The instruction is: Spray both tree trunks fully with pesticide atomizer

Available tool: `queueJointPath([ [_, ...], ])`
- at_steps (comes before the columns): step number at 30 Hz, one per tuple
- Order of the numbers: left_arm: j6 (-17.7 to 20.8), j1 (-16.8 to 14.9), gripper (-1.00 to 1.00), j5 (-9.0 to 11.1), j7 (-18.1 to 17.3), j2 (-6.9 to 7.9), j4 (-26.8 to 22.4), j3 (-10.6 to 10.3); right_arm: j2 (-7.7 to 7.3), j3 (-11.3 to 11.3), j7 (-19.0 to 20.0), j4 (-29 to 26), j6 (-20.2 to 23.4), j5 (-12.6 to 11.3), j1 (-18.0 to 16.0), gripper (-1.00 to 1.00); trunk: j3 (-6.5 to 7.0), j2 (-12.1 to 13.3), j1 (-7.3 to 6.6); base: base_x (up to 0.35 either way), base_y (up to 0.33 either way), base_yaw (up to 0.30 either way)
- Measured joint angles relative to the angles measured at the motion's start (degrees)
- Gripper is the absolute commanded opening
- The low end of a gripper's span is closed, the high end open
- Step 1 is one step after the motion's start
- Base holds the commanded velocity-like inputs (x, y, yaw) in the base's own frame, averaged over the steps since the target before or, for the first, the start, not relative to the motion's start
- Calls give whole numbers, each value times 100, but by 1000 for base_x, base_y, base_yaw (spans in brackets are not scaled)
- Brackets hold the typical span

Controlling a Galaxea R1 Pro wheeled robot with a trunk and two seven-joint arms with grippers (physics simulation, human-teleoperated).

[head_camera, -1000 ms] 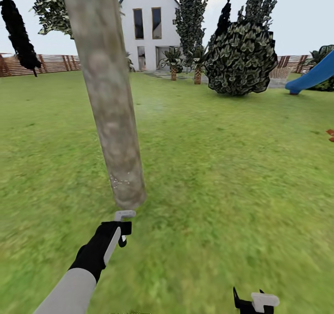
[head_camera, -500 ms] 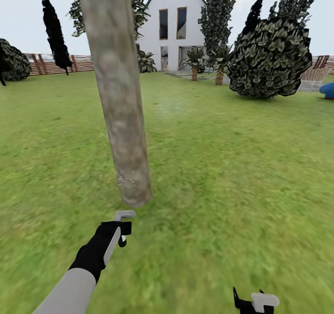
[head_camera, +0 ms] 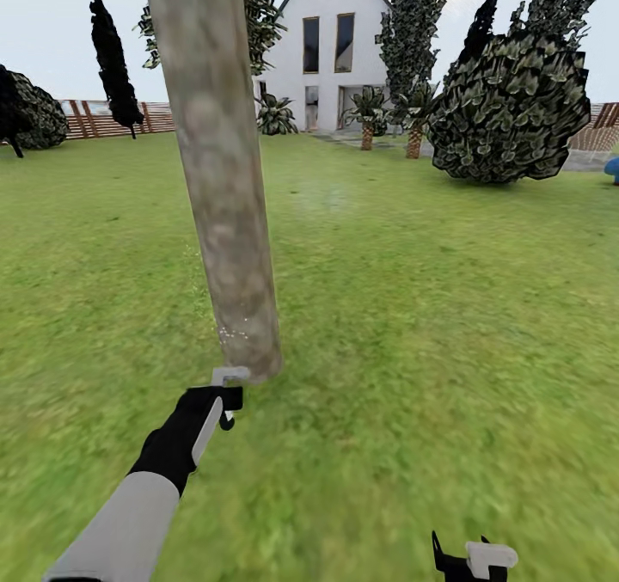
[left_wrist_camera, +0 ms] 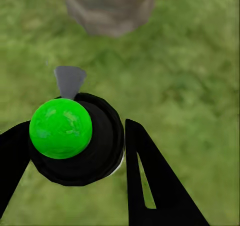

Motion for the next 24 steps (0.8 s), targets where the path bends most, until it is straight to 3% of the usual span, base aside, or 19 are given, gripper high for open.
queueJointPath([
  [3,35,-248,-100,-16,-32,407,-65,20,0,0,0,0,0,1,0,100,0,0,0,0,0,0],
  [5,62,-336,-100,55,-39,467,-46,10,0,0,0,0,0,0,0,100,0,0,0,0,0,0],
  [7,270,-550,-100,118,-53,266,-43,-15,0,-1,0,0,0,0,0,100,1,0,0,0,0,0],
  [11,520,-678,-100,93,-67,-27,-76,-28,0,-1,0,0,0,0,0,100,0,0,0,0,0,0],
  [13,655,-695,-100,45,-71,-1,-108,-28,0,0,2,0,3,1,0,100,0,0,0,0,0,0],
  [15,830,-701,-100,8,-73,116,-117,-22,0,0,3,0,1,1,0,100,0,0,0,0,0,0],
  [17,1006,-702,-100,-46,-116,546,-115,-2,0,0,1,0,3,1,0,100,0,0,0,0,0,0],
  [19,1013,-690,-100,37,-461,772,-112,4,0,0,0,0,4,1,0,100,0,0,0,0,0,0],
  [21,998,-637,-100,28,-770,835,-111,-22,0,0,5,0,3,1,0,100,0,0,0,0,0,0],
  [24,983,-616,-100,28,-844,776,-119,-39,0,0,2,0,5,4,0,100,0,0,0,15,0,0],
])
